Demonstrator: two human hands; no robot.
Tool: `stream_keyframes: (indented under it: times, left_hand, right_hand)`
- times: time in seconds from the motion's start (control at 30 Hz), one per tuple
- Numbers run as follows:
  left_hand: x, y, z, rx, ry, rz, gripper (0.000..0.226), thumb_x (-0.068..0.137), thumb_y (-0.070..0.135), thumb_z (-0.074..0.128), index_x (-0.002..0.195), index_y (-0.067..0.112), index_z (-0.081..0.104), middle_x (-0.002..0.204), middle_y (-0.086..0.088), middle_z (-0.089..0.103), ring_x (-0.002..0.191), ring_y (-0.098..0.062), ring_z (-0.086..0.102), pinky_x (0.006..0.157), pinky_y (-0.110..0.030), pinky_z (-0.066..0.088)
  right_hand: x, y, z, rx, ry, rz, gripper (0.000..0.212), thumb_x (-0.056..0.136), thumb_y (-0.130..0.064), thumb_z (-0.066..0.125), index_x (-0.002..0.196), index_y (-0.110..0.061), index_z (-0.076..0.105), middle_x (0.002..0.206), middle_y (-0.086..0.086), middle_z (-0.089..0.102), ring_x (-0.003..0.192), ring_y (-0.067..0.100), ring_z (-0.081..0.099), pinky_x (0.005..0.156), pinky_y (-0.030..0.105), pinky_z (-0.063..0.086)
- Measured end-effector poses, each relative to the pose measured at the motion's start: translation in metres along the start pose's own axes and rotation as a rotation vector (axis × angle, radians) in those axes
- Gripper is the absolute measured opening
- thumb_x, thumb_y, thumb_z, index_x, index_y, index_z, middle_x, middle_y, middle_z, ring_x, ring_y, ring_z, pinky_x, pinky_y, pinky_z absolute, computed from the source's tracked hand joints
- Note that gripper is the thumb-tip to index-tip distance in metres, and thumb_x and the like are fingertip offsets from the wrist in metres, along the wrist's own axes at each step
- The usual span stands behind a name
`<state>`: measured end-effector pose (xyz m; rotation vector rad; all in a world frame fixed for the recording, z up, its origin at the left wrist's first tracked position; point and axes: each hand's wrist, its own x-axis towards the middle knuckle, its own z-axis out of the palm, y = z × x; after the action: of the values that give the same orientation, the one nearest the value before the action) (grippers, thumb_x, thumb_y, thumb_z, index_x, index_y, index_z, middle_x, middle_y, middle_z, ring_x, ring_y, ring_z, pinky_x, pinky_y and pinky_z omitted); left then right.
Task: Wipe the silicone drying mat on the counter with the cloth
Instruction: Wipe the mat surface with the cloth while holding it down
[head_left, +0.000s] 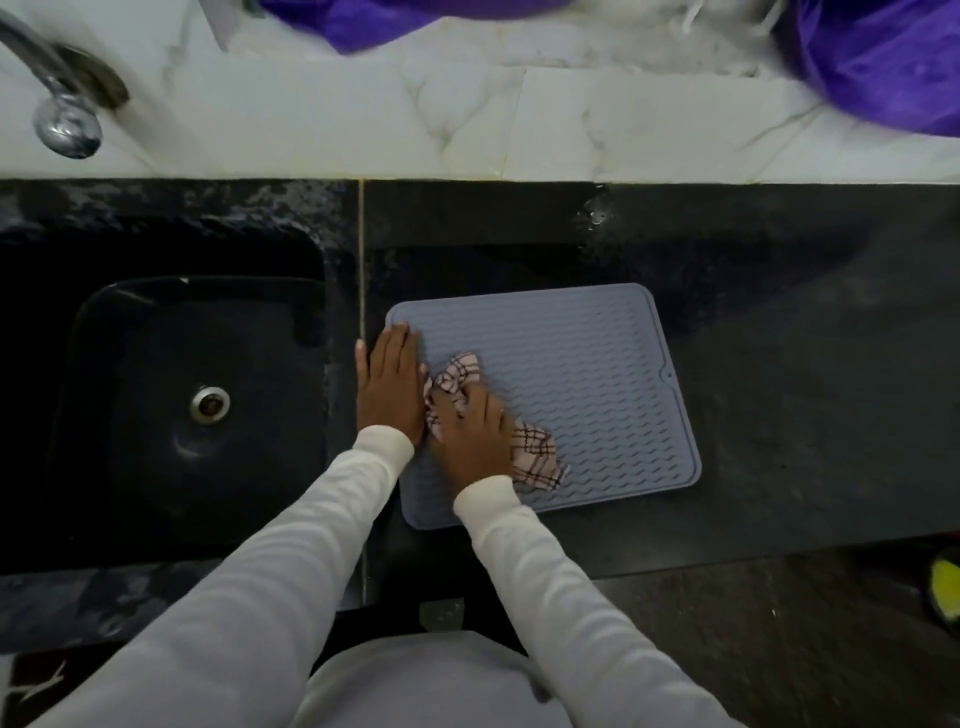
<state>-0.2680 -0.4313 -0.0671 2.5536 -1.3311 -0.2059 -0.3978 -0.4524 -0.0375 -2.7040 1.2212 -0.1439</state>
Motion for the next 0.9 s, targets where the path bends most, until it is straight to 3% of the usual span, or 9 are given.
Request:
stream_keyframes:
  times: [0.07,0.23,0.37,0.43,0.53,0.73,0.9]
  left_hand:
    - [-0.005,0.0,0.007,0.025,-0.005,-0.011,0.055,0.103,0.026,0.033,0.155,0.011,0.022,0.163,-0.008,0.018,0.151,-0.024,0.013,0.122,-0.047,-0.006]
    - [-0.001,0.001,0.007,0.052,-0.012,-0.012,0.054,0.104,0.028,0.031,0.154,0.011,0.024,0.162,-0.01,0.022,0.15,-0.026,0.017,0.123,-0.047,-0.002]
    - [-0.003,-0.001,0.006,0.014,-0.014,-0.01,0.054,0.105,0.031,0.028,0.155,0.013,0.021,0.163,-0.007,0.019,0.15,-0.022,0.013,0.123,-0.046,-0.004]
    - [-0.003,-0.002,0.006,0.014,-0.008,-0.008,0.054,0.105,0.031,0.026,0.156,0.014,0.02,0.163,-0.006,0.018,0.151,-0.022,0.013,0.123,-0.045,-0.006]
    - [-0.003,-0.001,0.006,0.011,0.003,-0.004,0.055,0.104,0.031,0.026,0.156,0.012,0.02,0.163,-0.007,0.02,0.15,-0.023,0.015,0.122,-0.043,-0.009]
    - [-0.003,0.001,0.007,0.014,0.011,-0.007,0.057,0.103,0.034,0.018,0.156,0.012,0.019,0.163,-0.007,0.019,0.15,-0.023,0.014,0.121,-0.04,-0.013]
    - [-0.002,0.003,0.004,-0.011,0.014,-0.01,0.058,0.101,0.034,0.019,0.154,0.009,0.026,0.161,-0.01,0.025,0.149,-0.025,0.02,0.122,-0.043,-0.008]
  right_hand:
    - [-0.002,0.006,0.011,-0.066,-0.025,-0.023,0.043,0.08,-0.03,0.068,0.121,-0.027,0.057,0.125,0.017,0.058,0.093,0.035,0.057,0.074,0.044,0.051]
    - [0.005,0.03,0.008,-0.091,0.054,-0.11,0.039,0.077,-0.021,0.068,0.115,-0.019,0.064,0.111,0.019,0.063,0.077,0.034,0.062,0.06,0.04,0.053]
    - [0.008,0.066,-0.003,-0.085,0.103,-0.106,0.04,0.082,-0.018,0.05,0.122,-0.018,0.052,0.106,0.023,0.06,0.068,0.036,0.061,0.052,0.041,0.053]
    - [0.011,0.087,-0.011,-0.075,0.081,-0.061,0.045,0.08,-0.017,0.055,0.125,-0.017,0.052,0.108,0.024,0.059,0.065,0.036,0.06,0.051,0.041,0.052]
    - [0.019,0.108,-0.028,-0.073,-0.035,0.027,0.052,0.081,-0.02,0.066,0.131,-0.02,0.054,0.114,0.02,0.056,0.072,0.037,0.061,0.057,0.042,0.053]
    - [0.037,0.169,-0.058,-0.123,-0.14,0.206,0.041,0.094,-0.021,0.05,0.135,-0.021,0.05,0.125,0.017,0.048,0.088,0.04,0.061,0.072,0.044,0.051]
    - [0.046,0.165,-0.07,0.0,-0.066,0.218,0.048,0.088,-0.019,0.059,0.136,-0.023,0.052,0.118,0.019,0.051,0.077,0.041,0.062,0.067,0.046,0.051]
